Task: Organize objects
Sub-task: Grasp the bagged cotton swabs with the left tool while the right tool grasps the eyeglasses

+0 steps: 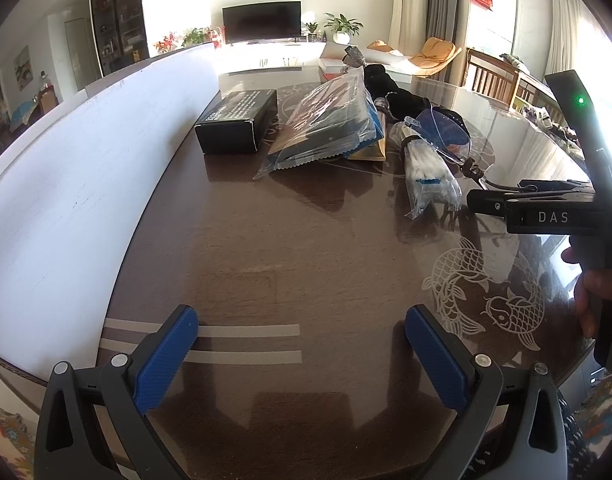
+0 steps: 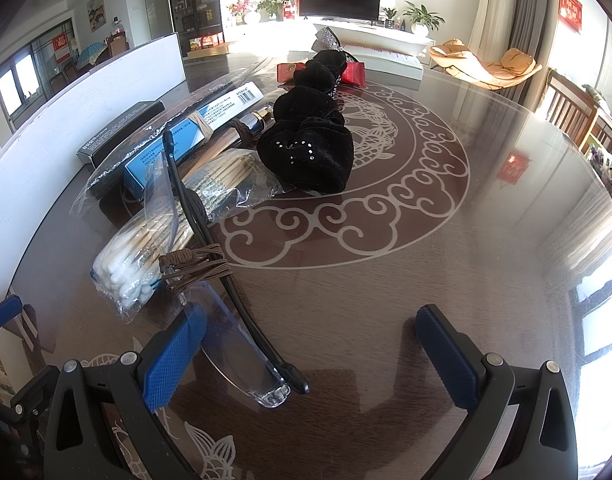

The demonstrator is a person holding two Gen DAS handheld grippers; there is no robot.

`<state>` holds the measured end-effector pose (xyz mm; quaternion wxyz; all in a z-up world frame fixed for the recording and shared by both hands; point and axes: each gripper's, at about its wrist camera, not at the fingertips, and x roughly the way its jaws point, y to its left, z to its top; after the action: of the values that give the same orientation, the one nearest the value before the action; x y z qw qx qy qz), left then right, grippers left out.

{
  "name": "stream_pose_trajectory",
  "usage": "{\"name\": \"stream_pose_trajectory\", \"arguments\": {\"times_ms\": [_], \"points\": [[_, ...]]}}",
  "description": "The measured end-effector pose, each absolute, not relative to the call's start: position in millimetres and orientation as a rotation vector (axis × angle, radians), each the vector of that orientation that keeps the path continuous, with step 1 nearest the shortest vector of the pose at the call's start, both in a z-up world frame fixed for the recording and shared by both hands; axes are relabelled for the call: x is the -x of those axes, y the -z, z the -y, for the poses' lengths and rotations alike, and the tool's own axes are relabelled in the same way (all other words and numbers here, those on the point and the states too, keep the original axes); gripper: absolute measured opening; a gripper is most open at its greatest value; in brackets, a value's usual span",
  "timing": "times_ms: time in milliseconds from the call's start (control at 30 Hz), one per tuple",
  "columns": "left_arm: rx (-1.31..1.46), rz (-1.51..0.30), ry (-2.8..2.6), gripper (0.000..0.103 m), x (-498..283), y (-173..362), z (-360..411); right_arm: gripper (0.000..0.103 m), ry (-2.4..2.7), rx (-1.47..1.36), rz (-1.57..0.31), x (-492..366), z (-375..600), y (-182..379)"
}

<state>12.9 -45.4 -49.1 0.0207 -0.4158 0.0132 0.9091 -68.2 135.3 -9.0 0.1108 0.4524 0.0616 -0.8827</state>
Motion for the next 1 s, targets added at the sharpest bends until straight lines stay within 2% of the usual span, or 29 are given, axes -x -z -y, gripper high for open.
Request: {"name": "stream_pose_trajectory", "arguments": {"times_ms": [133,267,367,600,700,733,800,833,867,900,933,1000], "points": [[1.292,-0.034,-2.827,0.103,-20.9,49.1,55.8,0.103,2.574,-1.38,-0.182,68.3,-139.5,7.0],[1.301,-0.013,-2.854,0.103,-28.2,48.4,69.1,0.103,2.59,-1.393,-0.021,52.2,-165.2,-1.6],[1.292,-0.011,-2.862,0.103,-31.3,48.2,72.4,0.103,2.592,-1.413,-0.002,39.9,-174.6,-6.2],[1.3,-0.009,-2.86,0.103,-32.3,48.0,73.1,0.103,2.523,-1.402,-0.232,49.5,-159.7,-7.0],[1.36,0.002,-2.841,0.103,-26.7,44.8,69.2,0.101,2.466,-1.418,-0.252,60.7,-156.7,-2.3],[1.378,0.001,-2.819,0.103,-23.3,43.9,65.4,0.091,2.445,-1.416,-0.251,61.2,-154.8,-1.0],[1.372,0.002,-2.737,0.103,-14.6,41.1,52.0,0.078,2.422,-1.391,-0.304,56.1,-147.1,-0.6],[1.365,0.02,-2.69,0.103,-8.5,39.0,44.2,0.063,2.402,-1.365,-0.301,52.6,-144.6,-2.7],[1.354,0.048,-2.648,0.103,-2.2,36.2,35.9,0.055,2.406,-1.35,-0.316,49.5,-142.4,-4.7],[1.339,0.073,-2.617,0.103,5.6,32.8,27.1,0.039,2.413,-1.35,-0.312,47.9,-142.7,-6.5],[1.323,0.086,-2.599,0.103,14.6,29.4,17.8,0.031,2.429,-1.367,-0.304,47.6,-145.0,-7.5],[1.306,0.088,-2.583,0.103,36.9,22.8,-1.9,0.03,2.466,-1.397,-0.268,45.5,-155.9,-8.2]]}}
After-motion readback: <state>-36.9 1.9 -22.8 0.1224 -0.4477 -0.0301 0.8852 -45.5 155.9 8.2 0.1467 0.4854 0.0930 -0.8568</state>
